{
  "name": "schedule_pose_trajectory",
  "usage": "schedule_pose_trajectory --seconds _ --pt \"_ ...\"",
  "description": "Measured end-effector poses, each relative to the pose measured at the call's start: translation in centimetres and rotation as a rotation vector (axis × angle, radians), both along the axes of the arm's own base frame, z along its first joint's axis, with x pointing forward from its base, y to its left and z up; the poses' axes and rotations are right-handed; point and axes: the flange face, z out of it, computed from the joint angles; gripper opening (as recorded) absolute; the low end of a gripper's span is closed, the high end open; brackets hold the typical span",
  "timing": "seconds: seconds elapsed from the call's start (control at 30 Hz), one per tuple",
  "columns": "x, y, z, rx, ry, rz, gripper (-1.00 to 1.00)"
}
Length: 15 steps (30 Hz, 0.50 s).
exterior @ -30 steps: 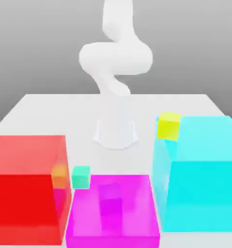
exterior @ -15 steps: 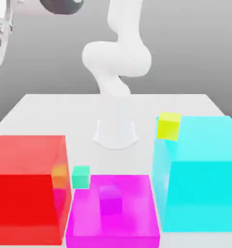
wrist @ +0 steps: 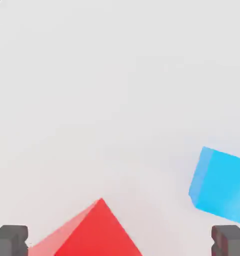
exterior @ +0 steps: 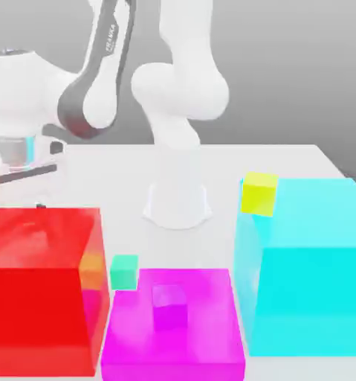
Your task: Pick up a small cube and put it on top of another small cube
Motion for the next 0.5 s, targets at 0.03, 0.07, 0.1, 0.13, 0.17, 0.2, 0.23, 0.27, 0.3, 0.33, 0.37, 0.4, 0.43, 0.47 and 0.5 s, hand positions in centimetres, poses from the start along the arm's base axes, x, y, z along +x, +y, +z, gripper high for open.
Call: schedule_pose_trajectory --seconds 0.03,0.07,0.1,0.13,0.17,0.2,0.23,0.27,0.3,0.33,0.37,0.4,0.43,0.47,0.5 --pt "-0.9 0.3 -1.1 0.017 0.013 -0.054 0.0" --pt "-2.0 0.6 -2.2 0.034 0.027 -0.116 0.0" --pt "-2.1 1.8 -3.0 0.046 0.043 -0.124 0.0" --pt "-2.1 2.5 -3.7 0.051 0.052 -0.121 0.0" --pt "-2.1 2.8 -4.5 0.054 0.056 -0.123 0.0" --pt "-2.0 3.0 -5.3 0.056 0.058 -0.119 0.0" --pt "-2.0 3.0 -6.0 0.057 0.059 -0.121 0.0" --pt "-2.0 3.0 -6.8 0.057 0.059 -0.124 0.0" --pt "-2.1 3.0 -7.6 0.057 0.059 -0.126 0.0" --pt "-2.1 3.0 -8.4 0.057 0.06 -0.126 0.0" --pt "-2.2 3.0 -9.2 0.057 0.06 -0.127 0.0" --pt "-2.2 3.1 -10.0 0.057 0.06 -0.127 -1.0" --pt "-2.2 3.1 -10.0 0.057 0.06 -0.127 -1.0" --pt "-2.2 3.1 -10.0 0.057 0.06 -0.127 -1.0" --pt "-2.2 3.0 -10.0 0.056 0.059 -0.127 -1.0"
